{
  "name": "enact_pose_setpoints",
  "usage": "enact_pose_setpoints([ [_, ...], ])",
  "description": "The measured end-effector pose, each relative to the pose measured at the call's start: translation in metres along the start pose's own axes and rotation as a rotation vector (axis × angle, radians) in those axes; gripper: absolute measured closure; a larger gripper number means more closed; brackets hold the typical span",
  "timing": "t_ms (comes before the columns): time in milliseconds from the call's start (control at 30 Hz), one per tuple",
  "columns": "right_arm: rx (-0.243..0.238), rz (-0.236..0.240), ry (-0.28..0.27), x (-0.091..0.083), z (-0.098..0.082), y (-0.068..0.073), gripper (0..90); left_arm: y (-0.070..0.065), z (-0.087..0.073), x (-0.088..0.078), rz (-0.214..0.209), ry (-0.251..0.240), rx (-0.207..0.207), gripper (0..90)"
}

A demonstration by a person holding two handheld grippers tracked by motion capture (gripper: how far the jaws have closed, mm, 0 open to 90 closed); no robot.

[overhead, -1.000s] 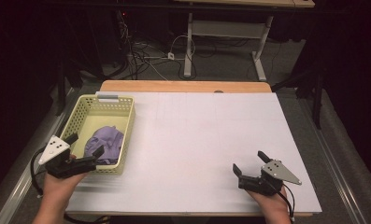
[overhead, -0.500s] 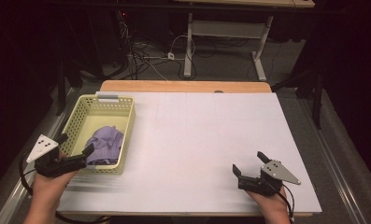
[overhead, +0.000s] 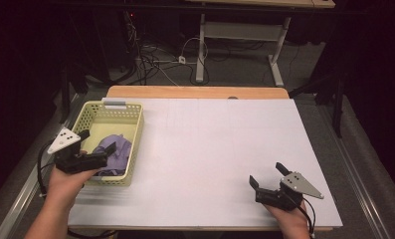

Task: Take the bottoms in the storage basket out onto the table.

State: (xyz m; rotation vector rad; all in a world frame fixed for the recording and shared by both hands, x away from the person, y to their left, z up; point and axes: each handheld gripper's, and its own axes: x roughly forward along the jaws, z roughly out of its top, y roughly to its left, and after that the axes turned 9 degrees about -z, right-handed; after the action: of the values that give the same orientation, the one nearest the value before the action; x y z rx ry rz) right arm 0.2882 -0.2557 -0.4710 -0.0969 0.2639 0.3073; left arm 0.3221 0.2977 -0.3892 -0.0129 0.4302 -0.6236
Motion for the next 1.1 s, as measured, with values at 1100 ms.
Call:
enact_pose_setpoints([
  [1100, 0.004, 0.004, 0.005, 0.000, -0.001, -0.001, 0.0, 0.046, 0.008, 0.080, 0.048, 0.520, -0.152, 0.0],
])
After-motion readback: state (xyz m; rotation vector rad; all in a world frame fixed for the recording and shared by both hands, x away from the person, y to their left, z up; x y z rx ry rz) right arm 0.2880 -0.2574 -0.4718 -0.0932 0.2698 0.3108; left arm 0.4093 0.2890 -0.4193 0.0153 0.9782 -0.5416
